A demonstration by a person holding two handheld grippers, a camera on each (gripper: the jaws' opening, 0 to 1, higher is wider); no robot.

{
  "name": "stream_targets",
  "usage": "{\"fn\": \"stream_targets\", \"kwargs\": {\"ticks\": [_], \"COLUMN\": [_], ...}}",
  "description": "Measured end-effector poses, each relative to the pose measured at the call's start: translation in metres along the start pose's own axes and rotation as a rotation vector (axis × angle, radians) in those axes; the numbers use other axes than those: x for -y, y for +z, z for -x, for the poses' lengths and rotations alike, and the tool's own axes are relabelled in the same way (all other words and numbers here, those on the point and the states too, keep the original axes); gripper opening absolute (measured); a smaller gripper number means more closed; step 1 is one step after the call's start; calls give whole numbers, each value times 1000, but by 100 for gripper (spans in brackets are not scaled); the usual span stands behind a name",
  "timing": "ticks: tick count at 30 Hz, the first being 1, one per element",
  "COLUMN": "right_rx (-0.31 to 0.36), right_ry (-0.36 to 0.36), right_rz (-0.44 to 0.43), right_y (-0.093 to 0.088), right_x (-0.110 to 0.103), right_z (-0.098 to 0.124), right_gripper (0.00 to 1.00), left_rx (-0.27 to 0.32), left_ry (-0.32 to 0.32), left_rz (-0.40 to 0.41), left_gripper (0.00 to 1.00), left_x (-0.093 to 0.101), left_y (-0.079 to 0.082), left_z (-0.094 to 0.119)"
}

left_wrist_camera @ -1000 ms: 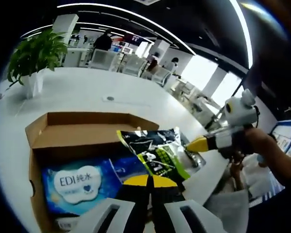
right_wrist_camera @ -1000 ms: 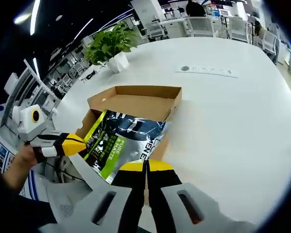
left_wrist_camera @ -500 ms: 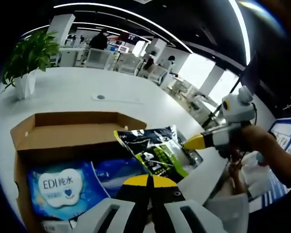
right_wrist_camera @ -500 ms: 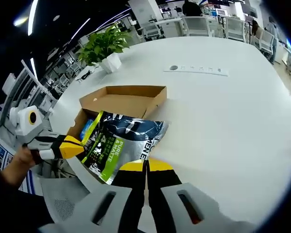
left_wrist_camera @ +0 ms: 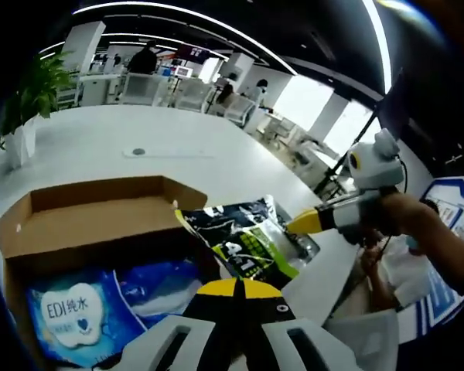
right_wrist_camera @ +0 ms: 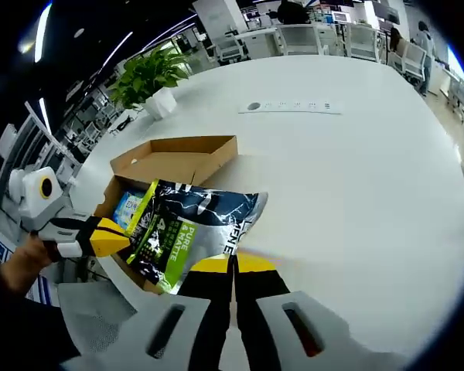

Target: Operate the shoe box by opening the lid, removing the specified soft item, and placing it in the target area until the item is outside and the box remains undamaged.

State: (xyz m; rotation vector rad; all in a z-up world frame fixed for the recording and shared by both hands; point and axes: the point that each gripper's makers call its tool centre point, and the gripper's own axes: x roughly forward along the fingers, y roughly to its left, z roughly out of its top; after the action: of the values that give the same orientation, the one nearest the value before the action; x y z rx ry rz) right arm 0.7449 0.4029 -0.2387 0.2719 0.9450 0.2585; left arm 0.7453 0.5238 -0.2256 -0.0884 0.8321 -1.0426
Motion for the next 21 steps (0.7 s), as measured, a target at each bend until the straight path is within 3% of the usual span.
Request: {"fn": "stream_targets", "kwargs": {"ticks": [13,21], "right_rx": [-4,-8], "right_ry": [-43,-65], "right_rz": [-31,-36], "right_y": [2,3], "right_x": [38,49], "right_z": [0,-2], "right_gripper": [0,0], "left_rx": [-55,-102], "left_ry": [-34,-46], "left_rz": [-27,-56], "left_gripper": [0,0], "left_x": [11,15], "left_y": [6,8], "left_z": [-32,-52]}}
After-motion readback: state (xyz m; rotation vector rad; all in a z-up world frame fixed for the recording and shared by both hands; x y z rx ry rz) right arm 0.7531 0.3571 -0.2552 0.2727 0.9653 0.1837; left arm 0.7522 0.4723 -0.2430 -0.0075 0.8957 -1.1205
